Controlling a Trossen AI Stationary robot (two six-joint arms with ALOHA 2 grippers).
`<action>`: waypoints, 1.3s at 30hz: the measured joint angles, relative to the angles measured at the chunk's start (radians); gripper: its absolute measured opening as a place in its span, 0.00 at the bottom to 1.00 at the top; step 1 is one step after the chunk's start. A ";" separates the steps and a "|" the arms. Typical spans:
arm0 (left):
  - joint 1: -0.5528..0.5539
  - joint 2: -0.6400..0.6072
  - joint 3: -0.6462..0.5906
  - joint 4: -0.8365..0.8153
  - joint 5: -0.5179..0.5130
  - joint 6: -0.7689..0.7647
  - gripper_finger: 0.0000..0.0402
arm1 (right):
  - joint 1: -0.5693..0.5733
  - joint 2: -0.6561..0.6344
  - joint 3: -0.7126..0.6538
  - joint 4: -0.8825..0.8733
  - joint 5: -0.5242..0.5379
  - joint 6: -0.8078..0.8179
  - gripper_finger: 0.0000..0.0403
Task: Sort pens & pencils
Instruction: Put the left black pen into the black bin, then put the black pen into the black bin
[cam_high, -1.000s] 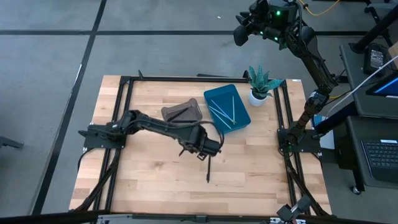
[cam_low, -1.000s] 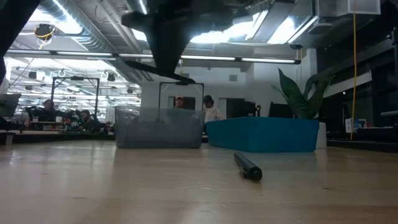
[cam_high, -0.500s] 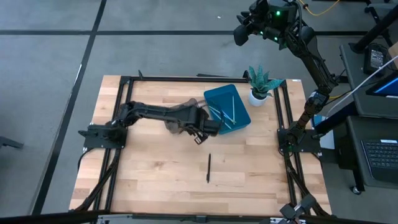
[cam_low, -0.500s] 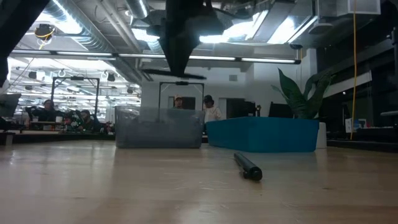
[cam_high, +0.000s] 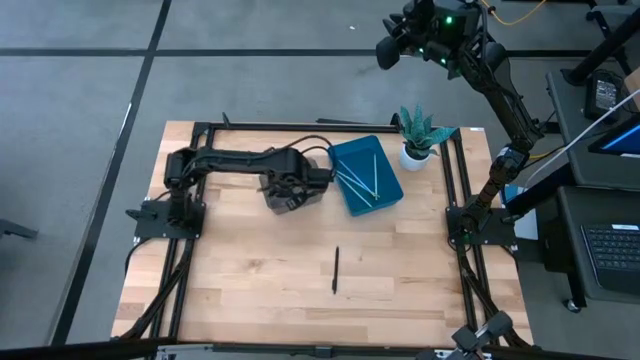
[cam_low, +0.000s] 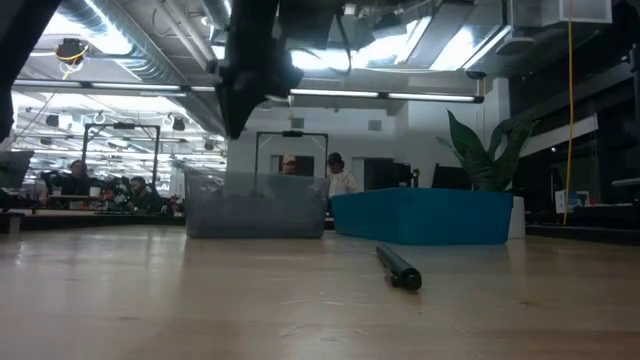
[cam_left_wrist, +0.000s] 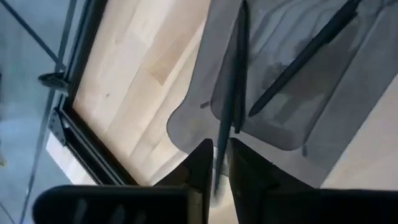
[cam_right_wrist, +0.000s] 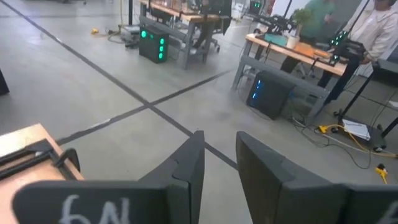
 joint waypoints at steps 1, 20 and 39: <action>0.005 -0.004 -0.022 0.019 0.001 0.019 0.10 | 0.000 0.000 0.000 0.012 0.000 0.000 0.23; 0.073 -0.071 -0.085 0.109 0.021 0.110 0.09 | 0.000 0.000 0.000 0.055 0.005 0.004 0.23; -0.337 -0.058 -0.084 0.636 0.222 -0.383 0.14 | -0.007 0.000 0.000 0.025 -0.088 0.041 0.23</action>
